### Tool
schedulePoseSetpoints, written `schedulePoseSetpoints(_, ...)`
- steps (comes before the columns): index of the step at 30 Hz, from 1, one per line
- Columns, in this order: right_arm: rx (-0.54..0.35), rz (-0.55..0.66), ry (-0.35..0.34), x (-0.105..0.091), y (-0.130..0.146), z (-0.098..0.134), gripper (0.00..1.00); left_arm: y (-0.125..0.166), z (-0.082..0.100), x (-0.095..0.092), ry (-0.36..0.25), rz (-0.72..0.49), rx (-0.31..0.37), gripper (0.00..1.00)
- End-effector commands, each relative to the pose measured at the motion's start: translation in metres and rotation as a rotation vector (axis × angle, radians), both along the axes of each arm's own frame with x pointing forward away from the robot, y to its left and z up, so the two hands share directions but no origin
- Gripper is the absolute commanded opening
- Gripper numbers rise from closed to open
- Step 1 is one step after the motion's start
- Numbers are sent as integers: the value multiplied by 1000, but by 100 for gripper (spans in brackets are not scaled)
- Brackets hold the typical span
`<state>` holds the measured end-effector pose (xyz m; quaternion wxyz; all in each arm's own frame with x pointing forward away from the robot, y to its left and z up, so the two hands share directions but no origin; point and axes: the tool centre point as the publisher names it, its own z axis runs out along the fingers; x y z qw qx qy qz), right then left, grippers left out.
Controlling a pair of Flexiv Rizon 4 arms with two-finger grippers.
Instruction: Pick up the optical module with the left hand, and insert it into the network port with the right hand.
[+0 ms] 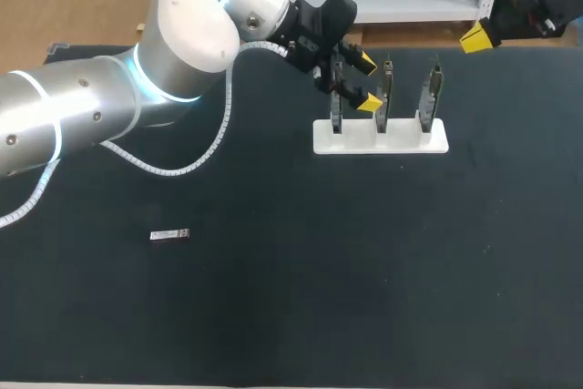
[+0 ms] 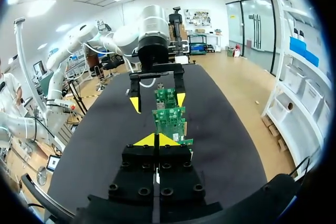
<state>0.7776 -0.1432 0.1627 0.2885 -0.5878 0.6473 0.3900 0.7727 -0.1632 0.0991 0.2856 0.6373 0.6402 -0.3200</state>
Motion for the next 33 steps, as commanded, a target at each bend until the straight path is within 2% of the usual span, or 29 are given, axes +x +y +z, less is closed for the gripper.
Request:
schedulePoseSetpoints(1,-1,4,3,2,0,-2,0,0,1,1,3,0,7,100)
schedulePoseSetpoints(11,2,12,8,2,4,-5,0,0,1,1,3,0,7,100)
schedulePoseSetpoints(12,-3,10,5,2,5,-5,18,0,1,1,3,0,7,100)
schedulePoseSetpoints(13,-12,7,-1,2,5,-5,100,0,1,1,3,0,7,100)
schedulePoseSetpoints(28,-14,11,-4,2,6,-6,100,0,1,1,3,0,7,100)
schedulePoseSetpoints(33,-14,11,-4,2,6,-6,100,7,12,0,-21,3,-10,100)
